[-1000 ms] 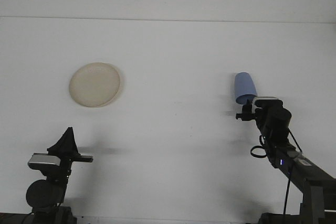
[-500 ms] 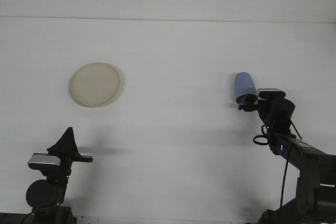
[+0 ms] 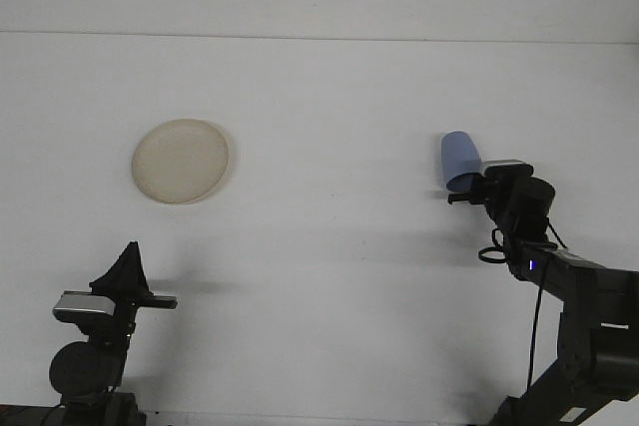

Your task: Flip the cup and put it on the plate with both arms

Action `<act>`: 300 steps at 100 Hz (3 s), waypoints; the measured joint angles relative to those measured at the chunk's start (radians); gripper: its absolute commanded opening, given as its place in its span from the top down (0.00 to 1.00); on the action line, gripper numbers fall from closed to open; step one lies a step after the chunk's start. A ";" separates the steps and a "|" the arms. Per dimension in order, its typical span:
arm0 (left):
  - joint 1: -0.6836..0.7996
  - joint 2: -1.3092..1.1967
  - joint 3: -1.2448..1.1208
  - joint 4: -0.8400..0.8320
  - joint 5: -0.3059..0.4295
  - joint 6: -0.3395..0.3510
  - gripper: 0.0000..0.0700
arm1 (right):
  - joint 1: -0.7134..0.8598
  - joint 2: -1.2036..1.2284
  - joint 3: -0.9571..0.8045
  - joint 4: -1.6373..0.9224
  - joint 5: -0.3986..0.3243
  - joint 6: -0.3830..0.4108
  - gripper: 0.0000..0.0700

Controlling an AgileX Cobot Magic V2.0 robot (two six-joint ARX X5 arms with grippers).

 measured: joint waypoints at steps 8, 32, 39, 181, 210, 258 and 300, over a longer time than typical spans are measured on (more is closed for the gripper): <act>0.000 0.000 0.000 0.000 0.000 0.000 0.98 | 0.000 0.000 0.001 -0.002 0.000 0.000 1.00; 0.000 0.000 0.000 0.000 0.000 0.000 0.98 | 0.019 -0.116 -0.001 -0.181 0.024 0.000 1.00; 0.000 0.000 0.000 0.000 0.000 0.000 0.98 | 0.039 -0.187 -0.003 -0.256 0.058 0.003 1.00; 0.000 0.000 0.000 0.000 0.000 0.000 0.98 | 0.882 -0.221 0.777 -1.931 0.320 0.302 1.00; 0.000 0.000 0.000 0.000 0.000 0.000 0.98 | 0.956 -0.029 0.855 -1.952 0.313 0.257 1.00; 0.000 0.000 0.000 0.000 0.000 0.000 0.98 | 0.961 0.077 0.859 -1.953 0.269 0.195 1.00; 0.000 0.000 0.000 0.000 0.000 0.000 0.98 | 0.961 0.090 0.860 -1.953 0.251 0.180 0.49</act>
